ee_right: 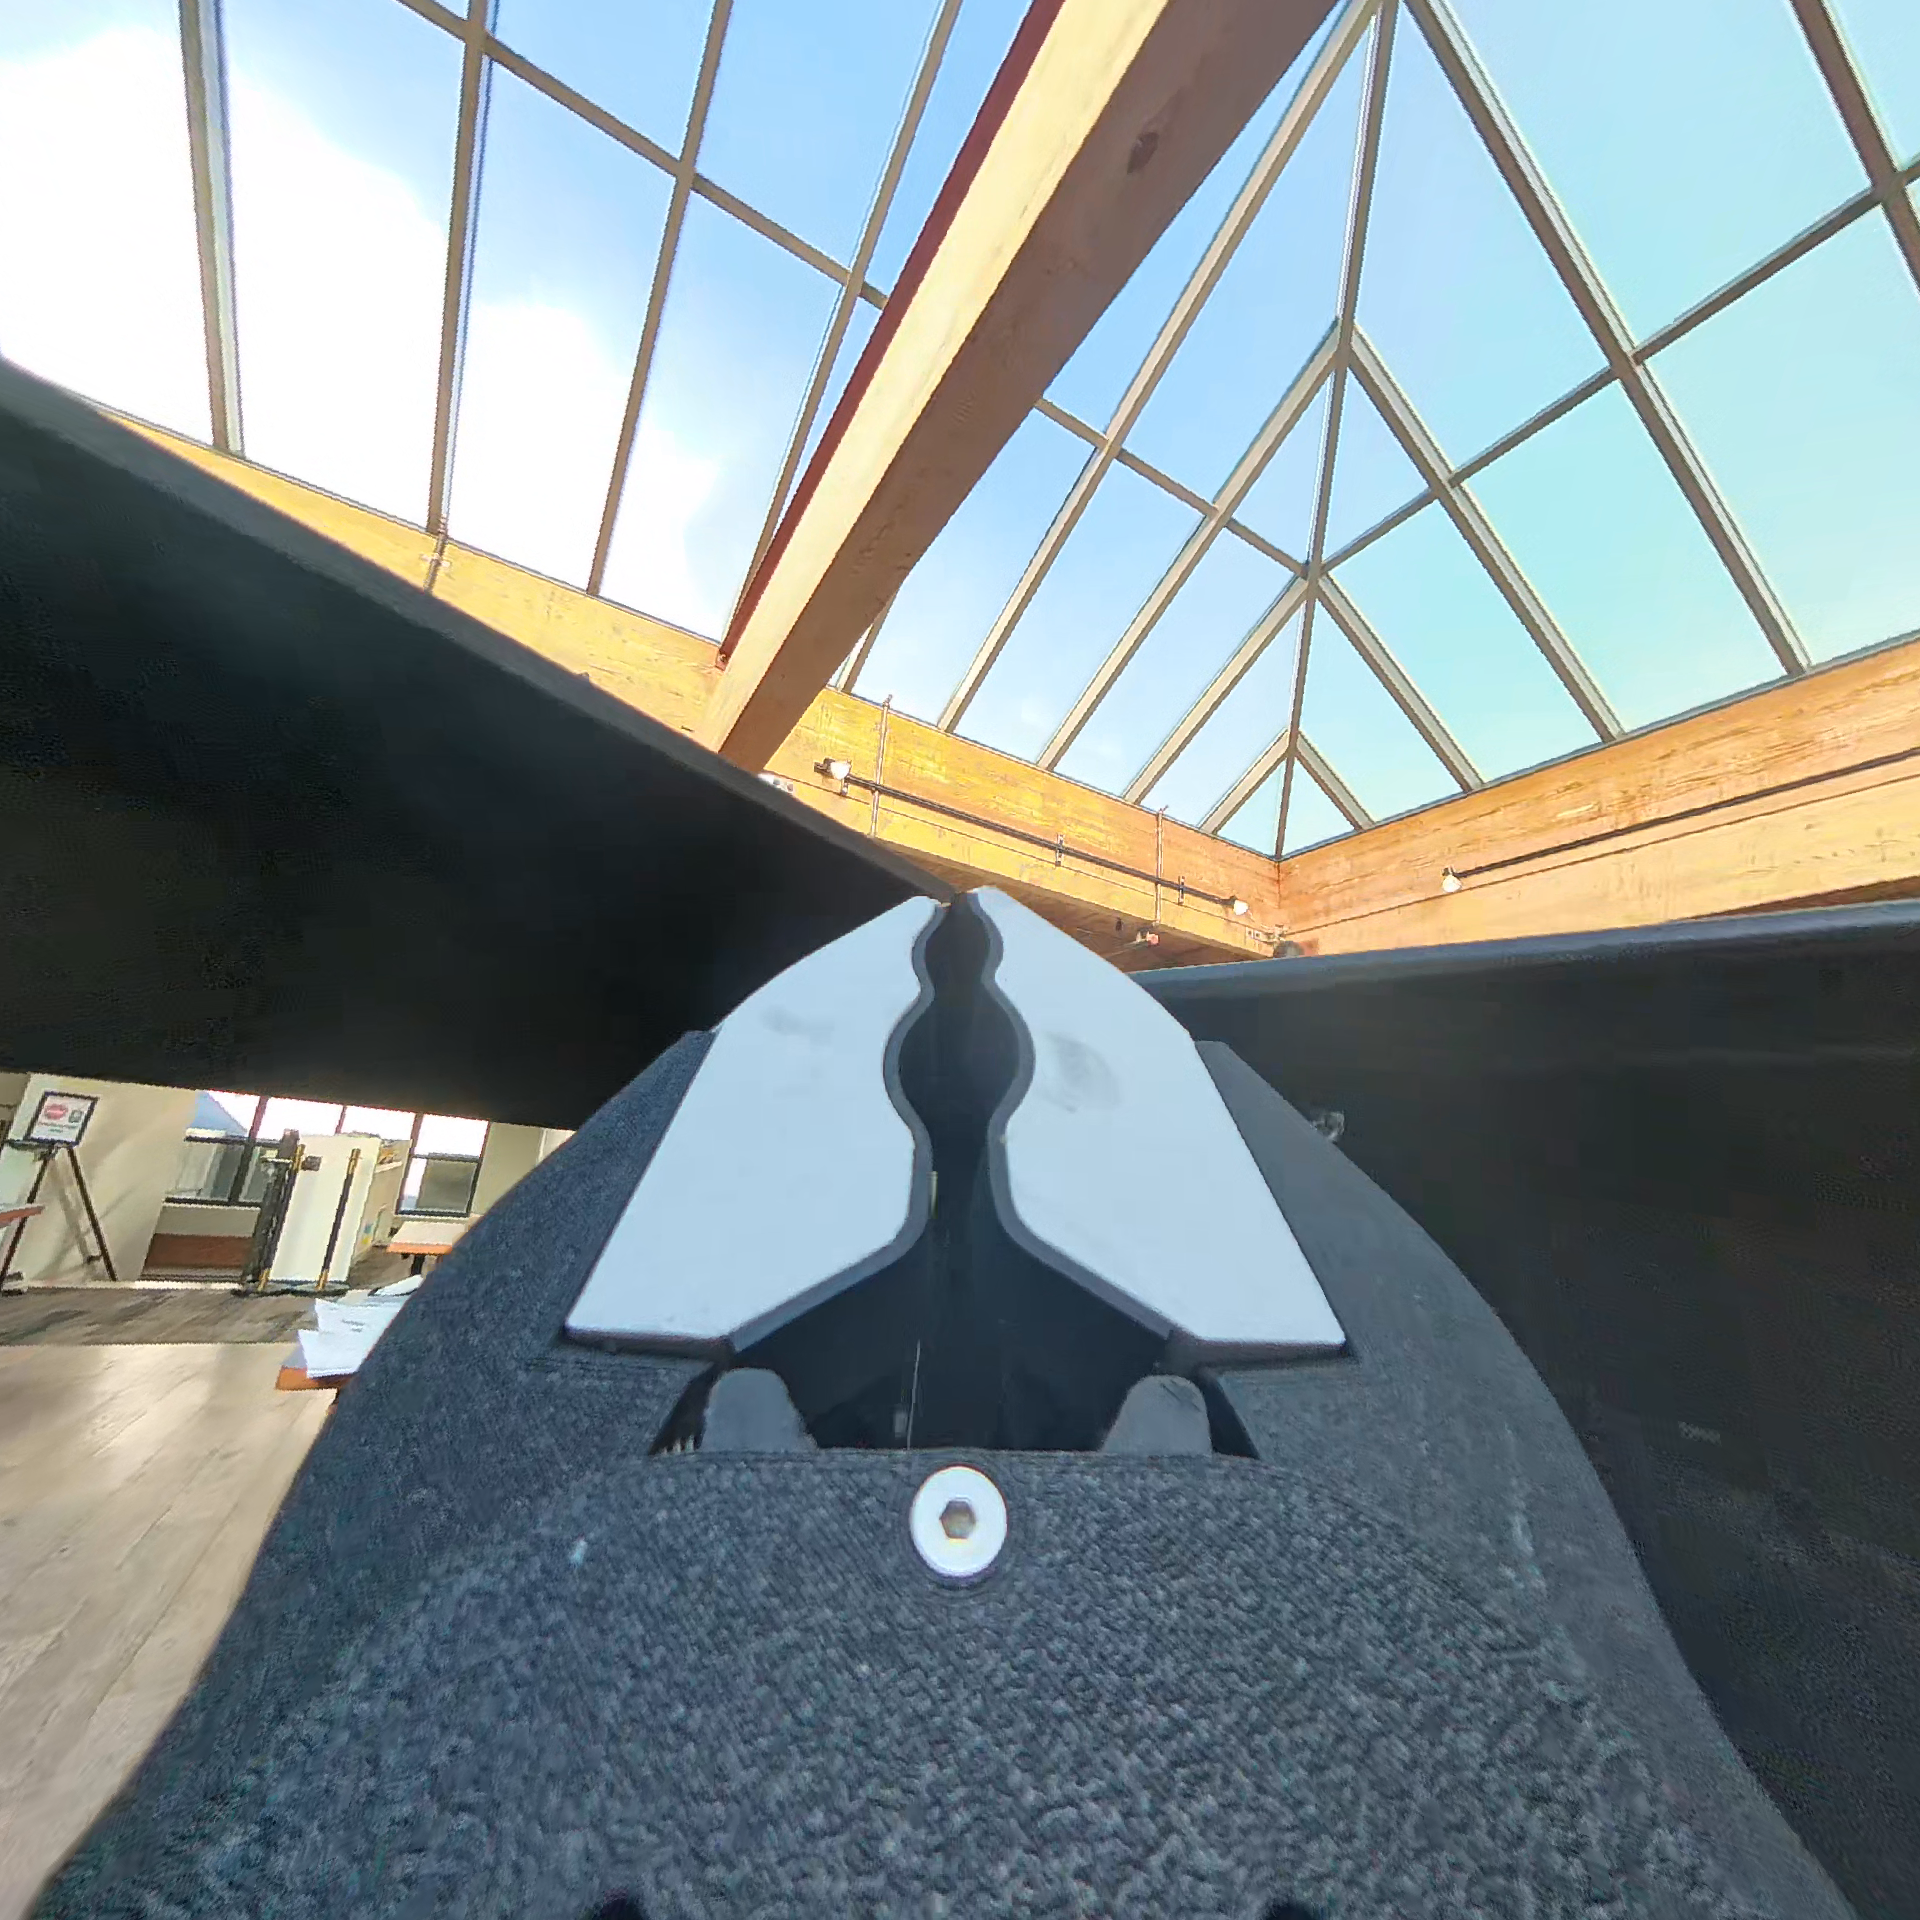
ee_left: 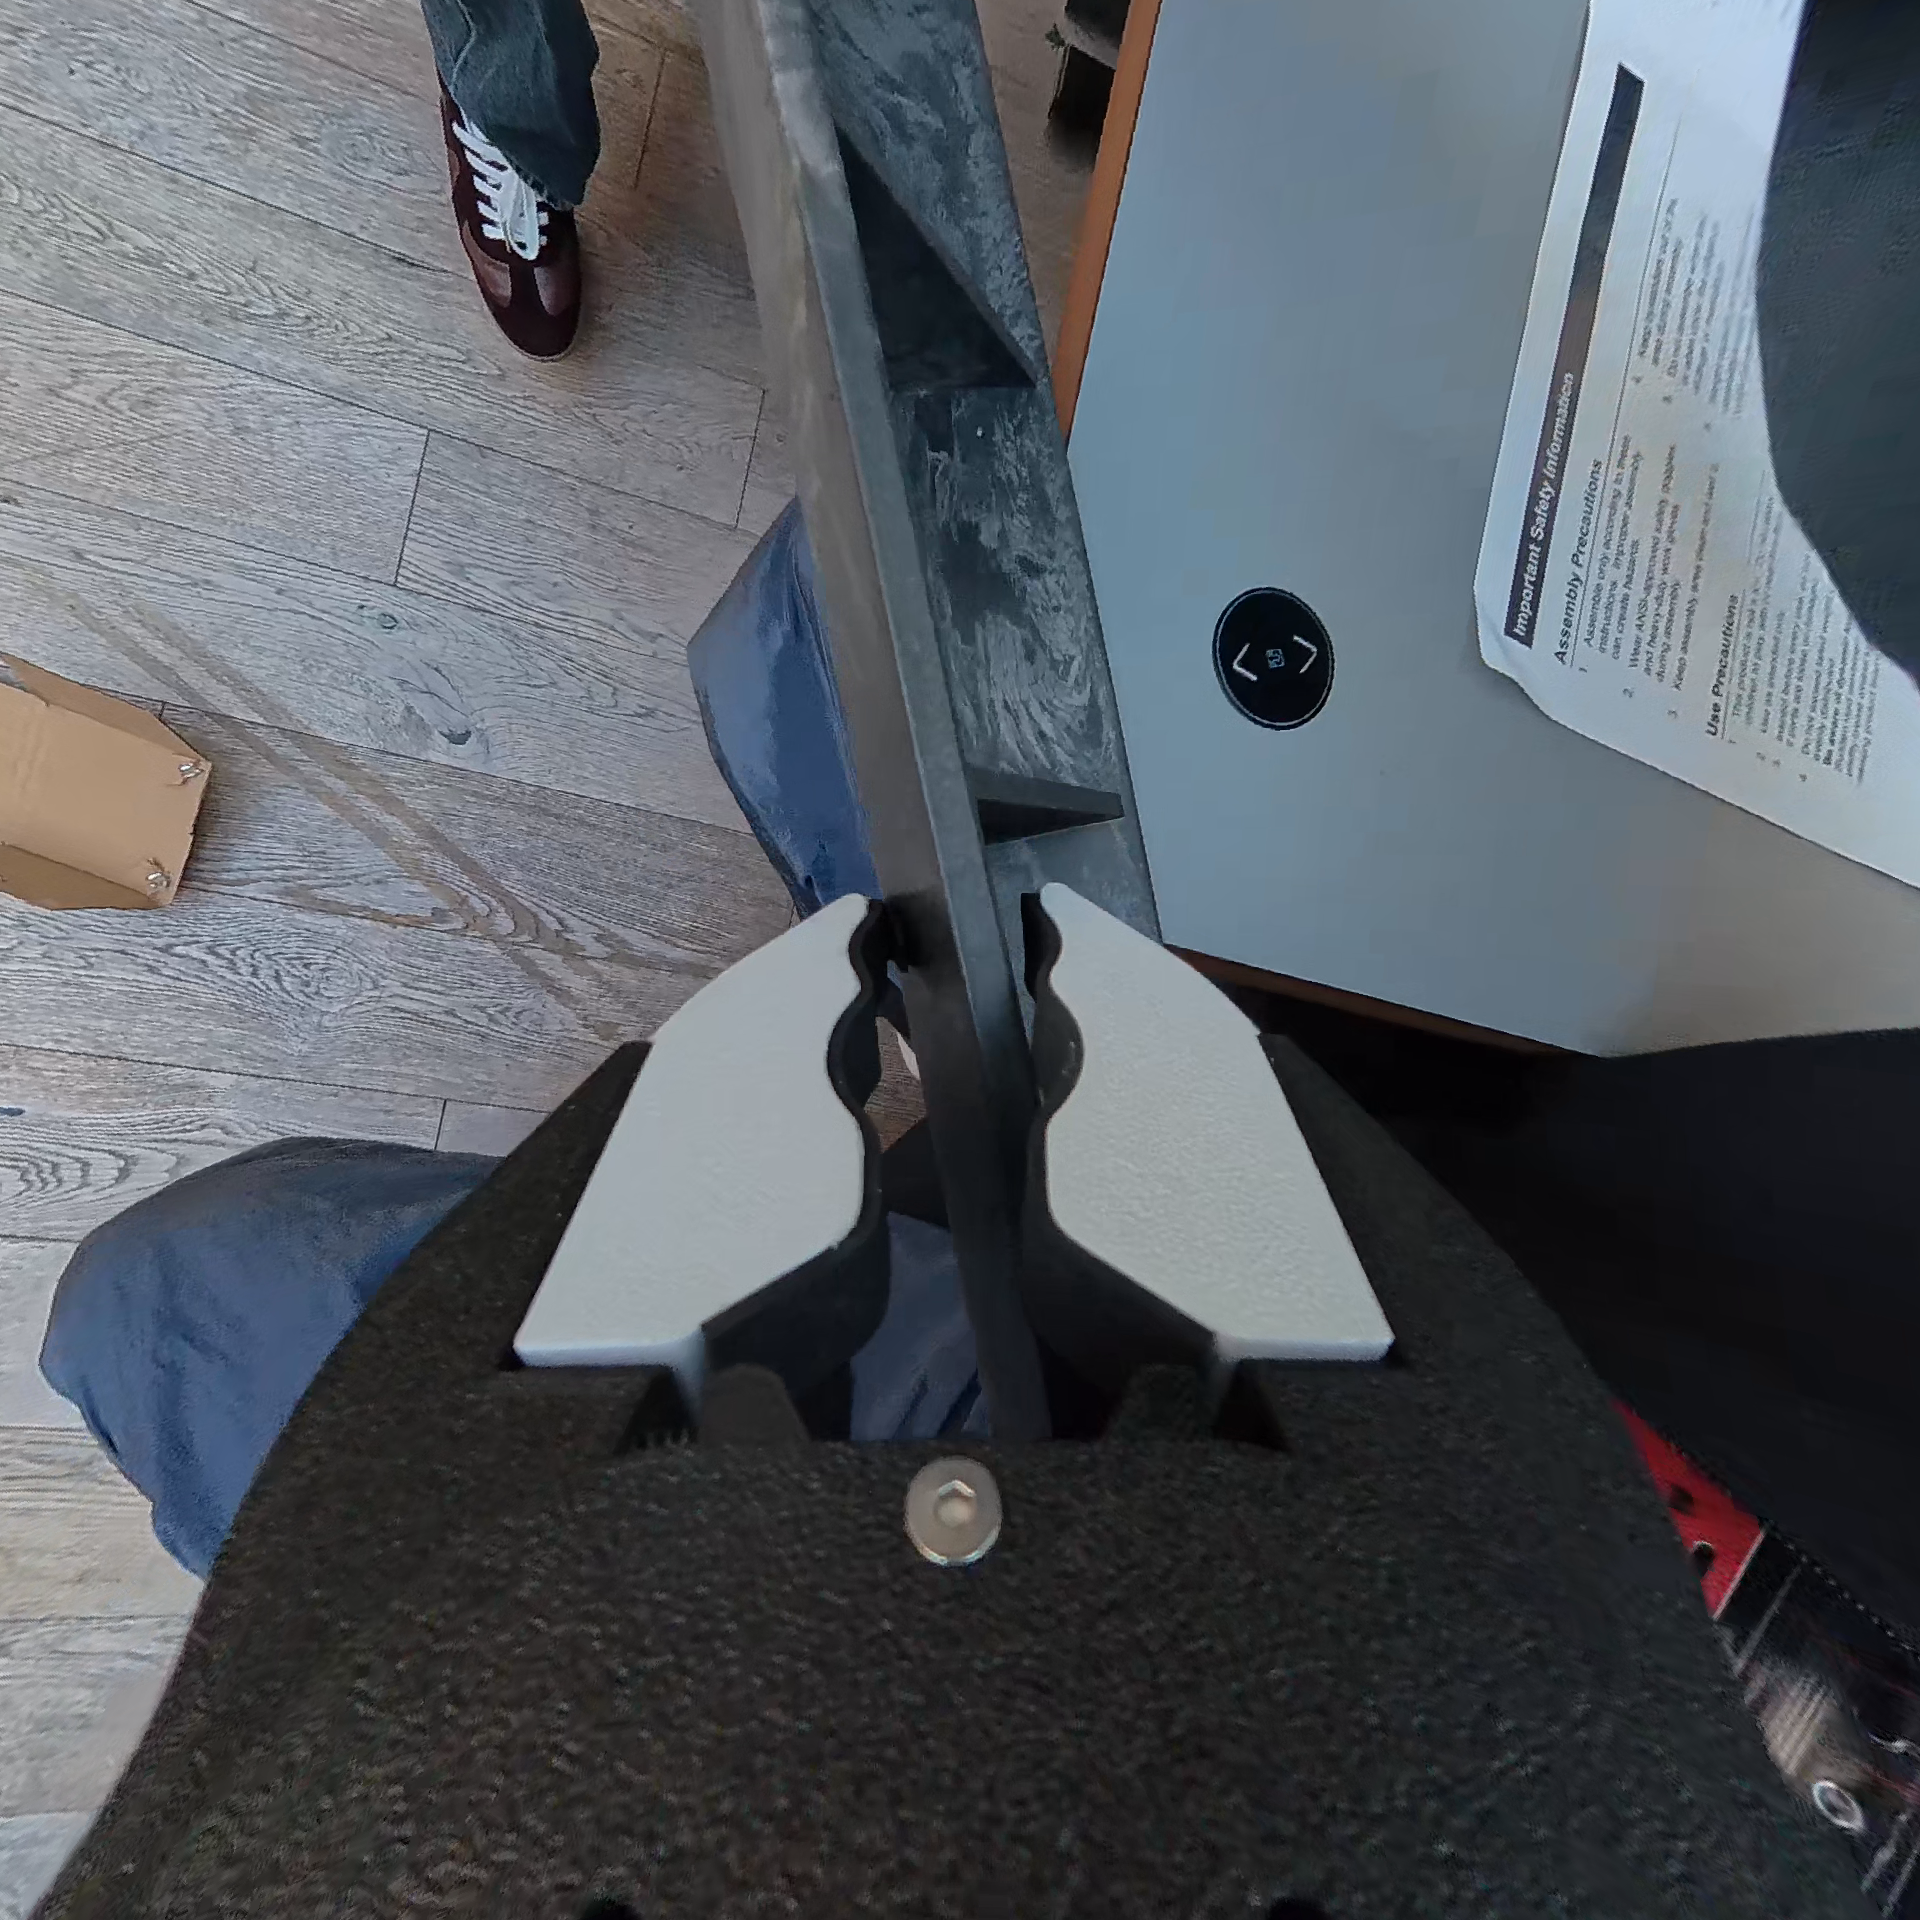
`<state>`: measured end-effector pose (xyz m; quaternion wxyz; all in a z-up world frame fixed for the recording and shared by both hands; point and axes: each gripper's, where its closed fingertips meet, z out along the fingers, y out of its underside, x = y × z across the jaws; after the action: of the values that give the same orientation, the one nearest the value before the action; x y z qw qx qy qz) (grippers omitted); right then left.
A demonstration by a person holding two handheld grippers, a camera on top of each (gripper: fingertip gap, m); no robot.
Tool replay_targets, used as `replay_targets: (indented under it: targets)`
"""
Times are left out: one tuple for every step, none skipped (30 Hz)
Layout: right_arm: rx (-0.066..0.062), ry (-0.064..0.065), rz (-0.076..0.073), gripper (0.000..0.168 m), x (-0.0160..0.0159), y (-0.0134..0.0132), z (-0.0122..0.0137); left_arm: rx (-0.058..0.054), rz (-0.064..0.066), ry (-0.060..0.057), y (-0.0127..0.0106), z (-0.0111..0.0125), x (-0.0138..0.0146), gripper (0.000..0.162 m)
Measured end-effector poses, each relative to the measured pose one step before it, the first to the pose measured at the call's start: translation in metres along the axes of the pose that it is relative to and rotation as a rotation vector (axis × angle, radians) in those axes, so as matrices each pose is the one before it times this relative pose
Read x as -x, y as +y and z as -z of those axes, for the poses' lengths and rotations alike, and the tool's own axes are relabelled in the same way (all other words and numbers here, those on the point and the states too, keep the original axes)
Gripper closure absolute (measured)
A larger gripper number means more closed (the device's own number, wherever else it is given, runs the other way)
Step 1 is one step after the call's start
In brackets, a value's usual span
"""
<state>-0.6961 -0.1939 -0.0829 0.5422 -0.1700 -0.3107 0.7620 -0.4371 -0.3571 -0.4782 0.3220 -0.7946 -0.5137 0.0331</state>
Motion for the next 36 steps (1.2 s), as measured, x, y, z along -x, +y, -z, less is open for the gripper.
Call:
replay_targets:
  targets:
    - [0.0150,0.0199,-0.0373,0.168,0.00075,-0.00197,0.00672,-0.0106,0.0023,0.0110,-0.00045,0.00024,-0.00030,0.136]
    - [0.0190,0.0180,-0.0459,0.168,0.00176,-0.00034,0.00802,-0.0097,0.0056,0.0169,-0.00013,0.00006,-0.00074,0.135]
    - [0.0228,0.0099,-0.0443,0.168,0.00396,0.00175,0.00976,-0.0099,0.0055,0.0194,0.00014,0.00012,-0.00092,0.133]
    - [0.0272,0.0059,-0.0310,0.168,0.00535,0.00386,0.01127,-0.0128,0.0076,0.0201,-0.00021,0.00055,-0.00083,0.131]
    - [0.0317,0.0105,-0.0143,0.168,0.00497,0.00583,0.01276,-0.0148,0.0085,0.0215,-0.00029,0.00072,-0.00094,0.130]
    - [0.0338,0.0142,-0.0037,0.168,0.00420,0.00745,0.01361,-0.0157,0.0070,0.0229,-0.00036,0.00073,-0.00093,0.129]
    - [0.0347,0.0076,0.0007,0.168,0.00437,0.00894,0.01353,-0.0176,0.0088,0.0241,-0.00062,0.00100,-0.00073,0.128]
    - [0.0355,-0.0010,0.0066,0.168,0.00469,0.01040,0.01297,-0.0201,0.0133,0.0272,-0.00075,0.00100,-0.00057,0.127]
    - [0.0356,-0.0027,0.0118,0.168,0.00441,0.01184,0.01173,-0.0218,0.0204,0.0292,-0.00090,0.00110,-0.00039,0.127]
    - [0.0339,-0.0059,0.0162,0.168,0.00417,0.01263,0.01034,-0.0274,0.0169,0.0264,-0.00147,0.00141,0.00007,0.127]
    - [0.0344,-0.0080,0.0191,0.168,0.00393,0.01317,0.00859,-0.0303,0.0147,0.0221,-0.00180,0.00139,-0.00015,0.127]
    - [0.0368,-0.0042,0.0162,0.168,0.00256,0.01346,0.00714,-0.0247,0.0231,0.0197,-0.00129,0.00090,-0.00058,0.128]
    - [0.0363,-0.0005,0.0095,0.168,0.00132,0.01302,0.00587,-0.0175,0.0142,0.0118,-0.00077,0.00026,-0.00039,0.128]
    - [0.0330,0.0006,0.0026,0.168,0.00061,0.01227,0.00518,-0.0138,0.0018,0.0066,-0.00068,0.00031,-0.00031,0.128]
    - [0.0281,0.0033,-0.0027,0.168,-0.00028,0.01141,0.00474,-0.0114,-0.0027,0.0026,-0.00063,0.00036,-0.00022,0.128]
    - [0.0227,0.0058,-0.0045,0.168,-0.00062,0.01060,0.00456,-0.0081,-0.0017,0.0003,-0.00037,0.00005,-0.00014,0.128]
    - [0.0187,0.0051,-0.0034,0.168,-0.00039,0.00984,0.00466,-0.0038,-0.0022,-0.0012,-0.00004,-0.00007,-0.00004,0.128]
    - [0.0156,0.0024,0.0004,0.168,0.00037,0.00946,0.00476,-0.0014,-0.0033,-0.0015,0.00012,-0.00014,0.00004,0.128]
    - [0.0118,0.0001,0.0063,0.168,0.00092,0.00912,0.00478,0.0000,-0.0028,0.0000,0.00008,-0.00010,0.00001,0.128]
    - [0.0067,0.0000,0.0107,0.168,0.00111,0.00813,0.00391,0.0017,-0.0027,0.0021,0.00014,-0.00017,-0.00007,0.127]
    - [0.0056,-0.0016,0.0124,0.168,0.00113,0.00579,0.00144,0.0023,-0.0030,0.0042,0.00027,-0.00044,-0.00013,0.126]
    - [0.0125,-0.0123,0.0137,0.168,0.00216,0.00355,-0.00085,0.0036,0.0001,0.0065,0.00026,-0.00056,-0.00027,0.126]
    - [0.0044,-0.0139,0.0199,0.168,0.00215,0.00109,-0.00108,0.0056,-0.0011,0.0050,0.00046,-0.00058,-0.00024,0.125]
    - [-0.0046,-0.0043,0.0185,0.168,0.00092,-0.00013,-0.00036,0.0081,-0.0058,0.0004,0.00031,-0.00041,-0.00003,0.124]
    - [-0.0028,-0.0023,0.0113,0.168,0.00066,0.00019,-0.00019,0.0086,-0.0117,-0.0026,0.00034,-0.00006,0.00001,0.124]
    - [0.0016,-0.0037,0.0060,0.168,0.00099,0.00112,-0.00034,0.0068,-0.0136,-0.0026,-0.00010,0.00007,-0.00011,0.123]
    - [0.0007,-0.0015,0.0048,0.168,0.00088,0.00107,0.00004,0.0045,-0.0118,-0.0010,-0.00040,0.00023,-0.00035,0.123]
    - [-0.0012,-0.0013,0.0048,0.168,0.00097,0.00075,0.00040,-0.0023,-0.0103,0.0018,-0.00113,0.00096,-0.00036,0.123]
    - [-0.0004,-0.0030,0.0037,0.168,0.00134,0.00067,0.00036,-0.0126,-0.0077,0.0067,-0.00249,0.00209,-0.00083,0.123]
    - [0.0007,-0.0039,0.0026,0.168,0.00128,0.00086,0.00034,-0.0226,-0.0067,0.0118,-0.00393,0.00327,-0.00113,0.123]
    - [0.0003,-0.0034,0.0021,0.168,0.00109,0.00055,0.00018,-0.0305,-0.0086,0.0244,-0.00521,0.00450,-0.00257,0.126]
    - [0.0005,-0.0021,0.0005,0.168,0.00046,0.00045,0.00007,-0.0407,-0.0180,0.0426,-0.00668,0.00583,-0.00529,0.126]
    - [0.0011,-0.0002,-0.0034,0.168,-0.00021,0.00028,-0.00023,-0.0581,-0.0309,0.0436,-0.00869,0.00729,-0.00585,0.127]
    - [0.0002,0.0013,-0.0061,0.168,-0.00076,0.00004,-0.00009,-0.0680,-0.0418,0.0260,-0.00931,0.00813,-0.00357,0.127]
    - [-0.0011,0.0029,-0.0086,0.168,-0.00124,-0.00006,0.00005,-0.0640,-0.0446,0.0007,-0.00787,0.00795,0.00068,0.127]
    - [0.0008,0.0016,-0.0111,0.168,-0.00109,0.00044,0.00002,-0.0454,-0.0396,-0.0252,-0.00414,0.00699,0.00583,0.128]
